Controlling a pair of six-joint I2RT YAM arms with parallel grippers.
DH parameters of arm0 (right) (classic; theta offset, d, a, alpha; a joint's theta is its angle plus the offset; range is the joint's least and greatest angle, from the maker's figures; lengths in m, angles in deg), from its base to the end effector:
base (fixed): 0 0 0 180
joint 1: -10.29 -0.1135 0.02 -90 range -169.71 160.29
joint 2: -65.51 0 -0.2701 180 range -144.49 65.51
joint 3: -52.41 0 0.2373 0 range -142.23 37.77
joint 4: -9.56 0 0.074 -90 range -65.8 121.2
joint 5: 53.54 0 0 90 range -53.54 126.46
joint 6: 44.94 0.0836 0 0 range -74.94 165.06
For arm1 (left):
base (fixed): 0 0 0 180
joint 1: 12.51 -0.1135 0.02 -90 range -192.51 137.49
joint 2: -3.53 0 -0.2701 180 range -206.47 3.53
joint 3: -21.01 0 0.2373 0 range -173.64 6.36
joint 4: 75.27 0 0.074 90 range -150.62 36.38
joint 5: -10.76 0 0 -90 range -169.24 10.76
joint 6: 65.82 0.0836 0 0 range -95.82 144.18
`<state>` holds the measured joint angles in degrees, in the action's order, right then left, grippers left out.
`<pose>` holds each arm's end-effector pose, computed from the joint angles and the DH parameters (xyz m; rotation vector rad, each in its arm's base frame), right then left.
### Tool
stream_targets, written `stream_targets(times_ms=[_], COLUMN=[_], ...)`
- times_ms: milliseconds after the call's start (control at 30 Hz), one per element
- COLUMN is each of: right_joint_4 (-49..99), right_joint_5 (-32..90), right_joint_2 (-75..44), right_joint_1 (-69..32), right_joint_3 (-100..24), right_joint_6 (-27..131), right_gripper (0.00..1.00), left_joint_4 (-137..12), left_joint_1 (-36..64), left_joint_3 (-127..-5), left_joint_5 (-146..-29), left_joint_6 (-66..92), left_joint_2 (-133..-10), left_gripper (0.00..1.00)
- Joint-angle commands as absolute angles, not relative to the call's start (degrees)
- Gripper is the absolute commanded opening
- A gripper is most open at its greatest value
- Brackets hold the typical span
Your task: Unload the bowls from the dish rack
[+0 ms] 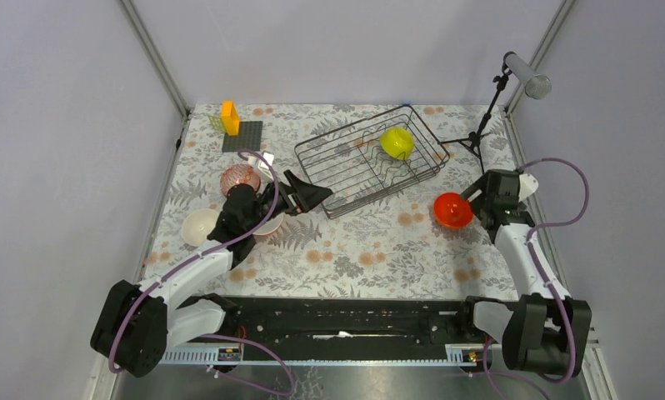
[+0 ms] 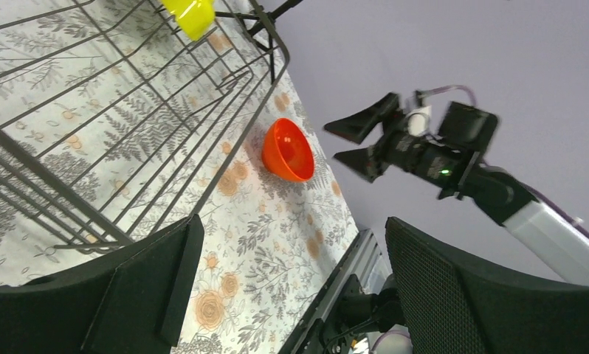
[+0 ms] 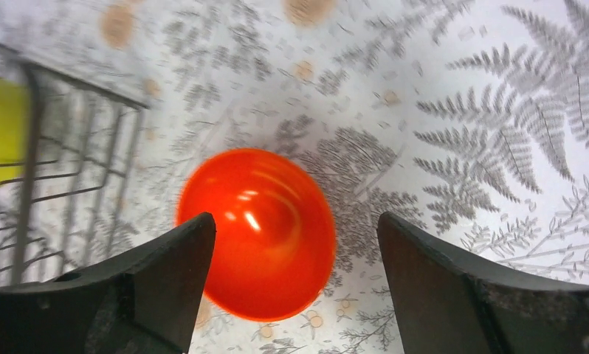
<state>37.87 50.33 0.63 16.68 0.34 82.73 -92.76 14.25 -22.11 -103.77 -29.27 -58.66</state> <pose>0.2498 -0.0481 0.2034 0.9635 2.0480 0.0122 0.2239 -0.1518 0.2707 -0.0439 1.7914 -1.3902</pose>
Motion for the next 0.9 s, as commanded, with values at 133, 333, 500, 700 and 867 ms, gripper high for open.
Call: stream_targets(times_ms=[133,333,500,700,867], right_joint_4=[39.0,41.7,42.3,47.1,49.2], right_joint_5=[38.7,39.5,37.0,38.9,40.8], right_joint_2=[1.5,-10.1,-22.1,-36.4,-44.4], right_joint_1=[13.3,1.8,-2.7,-5.4,-5.4], right_joint_3=[-13.3,-26.1,-36.9,-52.1,-60.7], right_joint_6=[66.7,62.2,58.9,55.0,55.4], right_gripper=[0.88,0.91,0.9,0.94,0.96], left_joint_4=[-84.6,-77.2,-73.0,-71.3,-71.9], left_joint_1=[14.4,14.5,14.4,14.4,14.5], left_joint_3=[-25.6,-26.4,-26.6,-27.1,-27.3], left_joint_5=[-98.1,-90.8,-85.3,-82.8,-82.5], left_joint_6=[-26.0,-24.9,-24.4,-23.6,-23.3], left_joint_2=[-55.8,-52.6,-52.3,-52.4,-53.5], left_gripper=[0.99,0.99,0.99,0.99,0.99])
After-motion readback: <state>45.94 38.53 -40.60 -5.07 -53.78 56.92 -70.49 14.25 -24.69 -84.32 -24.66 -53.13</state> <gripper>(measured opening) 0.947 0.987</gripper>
